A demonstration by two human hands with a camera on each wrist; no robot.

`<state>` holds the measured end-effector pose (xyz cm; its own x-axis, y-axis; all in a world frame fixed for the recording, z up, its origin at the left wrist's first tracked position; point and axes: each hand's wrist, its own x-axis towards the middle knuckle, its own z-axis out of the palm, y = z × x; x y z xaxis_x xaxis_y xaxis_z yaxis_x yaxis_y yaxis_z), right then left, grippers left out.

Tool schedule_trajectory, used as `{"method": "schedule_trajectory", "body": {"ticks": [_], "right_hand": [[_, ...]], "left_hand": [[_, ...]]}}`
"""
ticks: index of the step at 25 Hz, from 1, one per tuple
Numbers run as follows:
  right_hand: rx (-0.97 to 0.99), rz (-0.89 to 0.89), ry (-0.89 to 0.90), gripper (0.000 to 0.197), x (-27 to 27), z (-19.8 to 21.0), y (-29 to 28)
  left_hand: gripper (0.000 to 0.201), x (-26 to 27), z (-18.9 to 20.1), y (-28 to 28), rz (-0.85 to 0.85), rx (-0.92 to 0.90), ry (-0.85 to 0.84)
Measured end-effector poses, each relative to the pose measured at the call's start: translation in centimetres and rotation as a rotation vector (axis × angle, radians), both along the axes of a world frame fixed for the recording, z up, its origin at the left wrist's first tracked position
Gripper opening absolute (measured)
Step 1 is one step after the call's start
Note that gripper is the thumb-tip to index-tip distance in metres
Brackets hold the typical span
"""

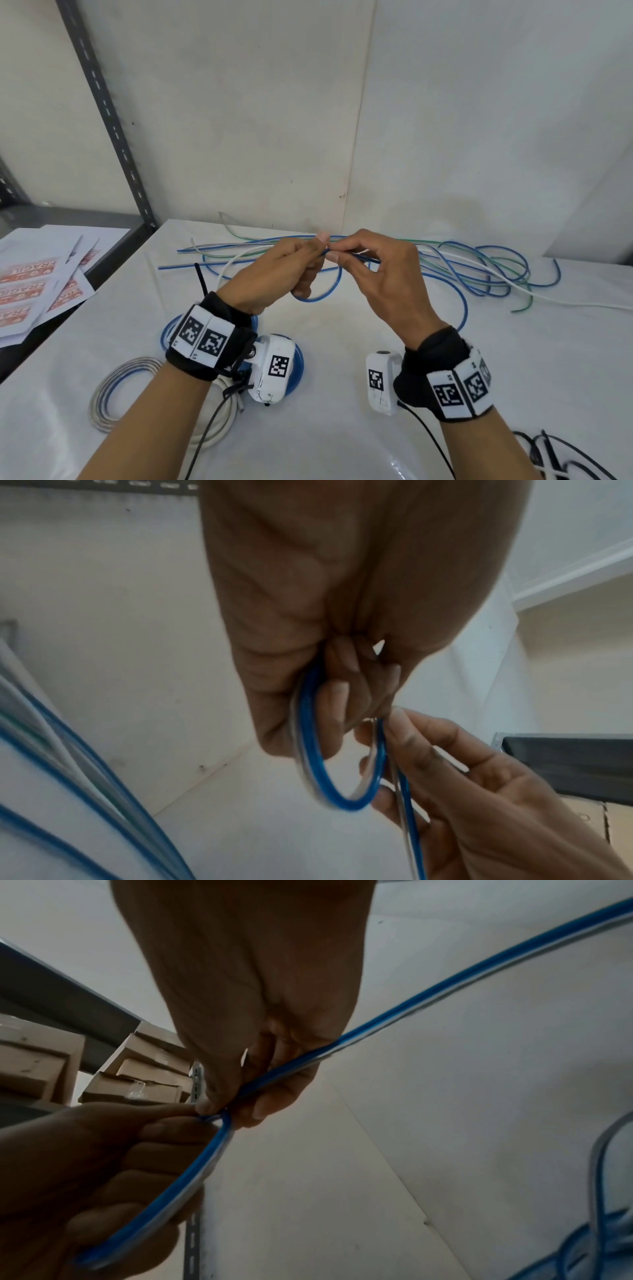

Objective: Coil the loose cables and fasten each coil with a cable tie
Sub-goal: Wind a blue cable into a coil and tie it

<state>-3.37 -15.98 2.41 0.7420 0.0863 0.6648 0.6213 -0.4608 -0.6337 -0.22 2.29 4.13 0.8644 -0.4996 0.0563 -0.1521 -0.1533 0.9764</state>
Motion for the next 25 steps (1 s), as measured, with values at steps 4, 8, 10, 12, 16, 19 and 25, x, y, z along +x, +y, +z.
{"method": "schedule_trajectory", "body": {"ticks": [4,8,10,12,16,19,25], "right_hand": [[0.020,-0.083,-0.038,0.003,-0.3,0.8,-0.9],[0.129,-0.143,-0.078,0.002,-0.4,0.9,-0.6],[0.183,-0.185,-0.081,0.003,-0.3,0.5,0.0],[0.250,-0.215,-0.089,0.003,-0.2,0.3,0.3],[0.380,-0.190,-0.021,0.002,0.5,-0.3,0.4],[0.417,-0.017,0.182,0.003,0.5,-1.2,1.9],[0.581,0.018,0.217,0.009,0.3,-2.1,4.3]], "left_hand": [[0.045,0.4,0.4,0.6,0.007,-0.096,0.043],[0.045,0.3,0.3,0.5,-0.009,-0.083,0.019],[0.045,0.4,0.2,0.5,0.021,-0.083,0.008],[0.046,0.7,0.0,0.6,0.057,-0.083,-0.010],[0.047,1.0,-0.2,0.6,0.107,-0.210,0.027],[0.044,1.4,0.2,0.7,0.148,-0.443,0.132],[0.042,0.8,0.1,-0.6,0.167,-0.667,0.194]]}}
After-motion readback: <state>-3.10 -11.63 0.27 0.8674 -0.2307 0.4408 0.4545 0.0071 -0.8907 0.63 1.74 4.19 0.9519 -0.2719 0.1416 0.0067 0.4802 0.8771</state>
